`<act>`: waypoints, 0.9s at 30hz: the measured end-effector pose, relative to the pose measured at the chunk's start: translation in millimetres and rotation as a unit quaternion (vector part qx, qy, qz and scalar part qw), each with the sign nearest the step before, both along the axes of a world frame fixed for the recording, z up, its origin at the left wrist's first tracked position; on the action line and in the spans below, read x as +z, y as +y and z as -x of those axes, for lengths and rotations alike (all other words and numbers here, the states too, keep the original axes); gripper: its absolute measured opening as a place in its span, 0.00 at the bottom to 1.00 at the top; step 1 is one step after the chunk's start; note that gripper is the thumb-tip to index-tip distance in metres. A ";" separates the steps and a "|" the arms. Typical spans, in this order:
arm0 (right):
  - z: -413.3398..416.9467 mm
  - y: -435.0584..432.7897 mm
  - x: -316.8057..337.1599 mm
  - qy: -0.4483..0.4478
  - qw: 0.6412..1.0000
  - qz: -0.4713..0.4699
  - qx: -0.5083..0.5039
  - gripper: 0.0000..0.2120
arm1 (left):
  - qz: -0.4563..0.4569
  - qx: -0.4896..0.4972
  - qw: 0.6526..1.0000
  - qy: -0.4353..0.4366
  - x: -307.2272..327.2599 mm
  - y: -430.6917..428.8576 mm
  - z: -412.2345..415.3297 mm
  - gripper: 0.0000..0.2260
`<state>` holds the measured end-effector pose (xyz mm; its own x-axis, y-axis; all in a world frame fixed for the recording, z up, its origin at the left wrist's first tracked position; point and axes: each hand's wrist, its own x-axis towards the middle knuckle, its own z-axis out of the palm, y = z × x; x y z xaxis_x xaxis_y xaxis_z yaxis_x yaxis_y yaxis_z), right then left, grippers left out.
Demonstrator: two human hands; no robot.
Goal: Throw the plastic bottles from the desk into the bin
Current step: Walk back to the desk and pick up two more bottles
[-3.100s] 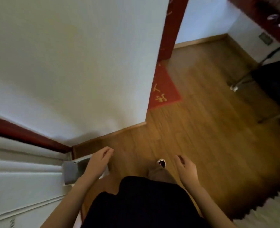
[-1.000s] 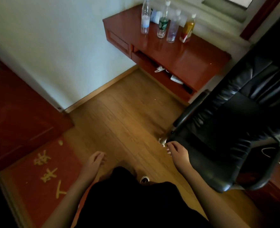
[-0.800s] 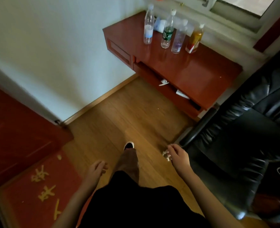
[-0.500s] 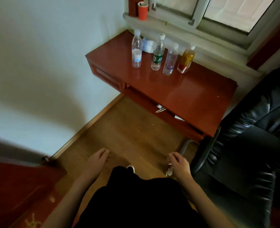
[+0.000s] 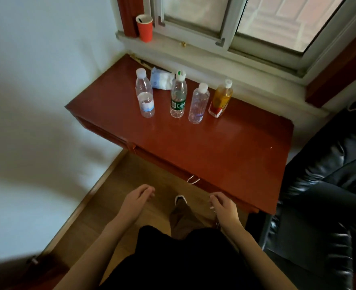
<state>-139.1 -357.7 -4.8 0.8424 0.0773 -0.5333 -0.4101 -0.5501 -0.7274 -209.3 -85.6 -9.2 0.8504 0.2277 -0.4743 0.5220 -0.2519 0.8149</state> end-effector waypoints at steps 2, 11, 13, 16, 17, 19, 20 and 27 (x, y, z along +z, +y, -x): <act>-38.8 10.6 5.2 -0.009 1.000 -0.003 0.012 0.08 | 0.005 0.020 1.000 -0.001 0.3 1.0 -30.8 0.10; -210.7 62.7 18.4 -0.074 0.996 -0.033 0.032 0.17 | -0.032 0.024 0.999 -0.014 29.2 25.1 -201.2 0.16; -238.4 74.2 13.5 -0.081 0.996 -0.029 0.041 0.28 | -0.020 0.033 0.999 -0.018 27.5 29.9 -237.1 0.25; -272.8 90.3 1.2 -0.096 0.994 -0.024 0.043 0.40 | 0.014 0.050 0.998 -0.021 17.9 34.5 -283.2 0.38; -282.8 95.6 -3.2 -0.104 0.993 -0.022 0.040 0.41 | 0.008 0.054 0.998 -0.020 13.4 35.9 -299.0 0.41; -299.7 104.8 -12.3 -0.114 0.993 -0.021 0.036 0.44 | -0.032 0.049 0.998 -0.026 2.6 38.4 -328.6 0.45; -306.4 109.3 -15.9 -0.114 0.993 -0.023 0.033 0.44 | -0.050 0.039 0.997 -0.036 -6.1 40.6 -341.4 0.46; -325.4 119.2 -29.6 -0.113 0.992 -0.050 0.014 0.38 | -0.038 0.049 0.997 -0.055 -17.2 39.8 -374.6 0.37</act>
<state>186.4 -238.5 -34.4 0.9360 0.1459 -0.3202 -0.2161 -0.4797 -0.8504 165.2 -45.8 -26.5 0.8680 0.3437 -0.3583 0.4561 -0.2667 0.8490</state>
